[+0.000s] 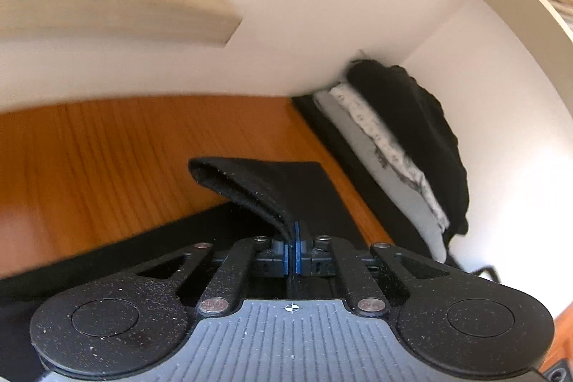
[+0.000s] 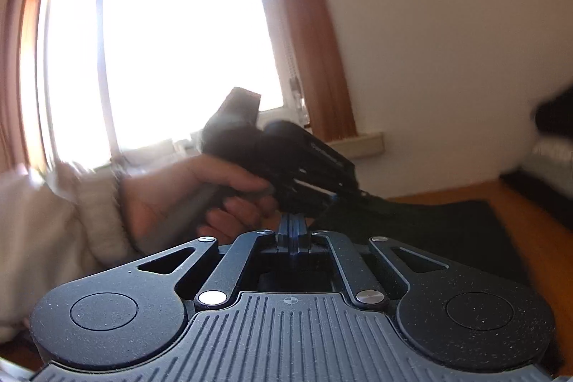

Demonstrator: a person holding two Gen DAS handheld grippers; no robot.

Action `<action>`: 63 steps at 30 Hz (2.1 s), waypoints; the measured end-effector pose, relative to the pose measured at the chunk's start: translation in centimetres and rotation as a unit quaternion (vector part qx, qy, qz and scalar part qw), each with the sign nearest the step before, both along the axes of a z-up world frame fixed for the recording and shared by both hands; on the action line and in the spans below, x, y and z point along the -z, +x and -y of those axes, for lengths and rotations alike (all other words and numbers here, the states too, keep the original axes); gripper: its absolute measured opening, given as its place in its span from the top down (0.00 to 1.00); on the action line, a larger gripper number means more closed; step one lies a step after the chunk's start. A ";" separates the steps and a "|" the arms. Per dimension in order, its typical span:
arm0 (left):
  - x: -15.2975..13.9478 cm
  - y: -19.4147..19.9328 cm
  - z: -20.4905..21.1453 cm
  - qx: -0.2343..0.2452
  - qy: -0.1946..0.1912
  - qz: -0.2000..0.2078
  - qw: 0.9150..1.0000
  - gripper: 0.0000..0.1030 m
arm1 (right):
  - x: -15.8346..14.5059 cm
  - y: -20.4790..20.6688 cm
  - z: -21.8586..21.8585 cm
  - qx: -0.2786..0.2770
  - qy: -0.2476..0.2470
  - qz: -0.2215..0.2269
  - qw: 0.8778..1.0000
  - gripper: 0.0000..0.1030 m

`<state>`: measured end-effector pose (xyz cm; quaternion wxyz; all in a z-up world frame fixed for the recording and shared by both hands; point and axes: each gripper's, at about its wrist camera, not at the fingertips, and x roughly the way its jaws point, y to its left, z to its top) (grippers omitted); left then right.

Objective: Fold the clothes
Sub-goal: 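Pinch the pants with the left gripper while the right gripper holds them, then lift the black pants up off the floor with both grippers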

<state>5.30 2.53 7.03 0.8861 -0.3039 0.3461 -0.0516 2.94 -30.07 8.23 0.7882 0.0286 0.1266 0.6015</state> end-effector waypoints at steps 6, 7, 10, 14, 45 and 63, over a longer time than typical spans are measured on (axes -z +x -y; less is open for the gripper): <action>0.3 -1.0 -0.5 -0.007 0.011 -0.011 1.000 0.97 | 1.0 -1.0 -0.6 -0.001 -0.055 0.043 0.998 0.94; 0.5 -1.0 -0.6 -0.008 0.009 -0.013 1.000 0.97 | 1.3 -0.9 -0.8 -0.002 -0.066 0.043 0.997 0.93; 0.9 -0.6 -0.9 -0.012 0.017 -0.025 0.999 0.97 | 1.8 -0.9 -1.8 -0.014 -0.100 0.047 0.994 0.87; 2.0 0.3 -1.3 -0.013 0.026 -0.042 0.999 0.97 | 1.9 -0.8 -4.0 -0.043 -0.143 0.046 0.988 0.86; -2.7 -2.4 -2.9 0.004 0.052 0.013 0.999 0.97 | -3.0 -1.6 -2.1 -0.054 -0.017 0.029 0.998 0.99; -27.0 -27.5 -7.1 -0.100 0.210 0.115 0.966 0.97 | -19.8 -18.0 -7.0 -0.229 0.114 0.130 0.958 0.99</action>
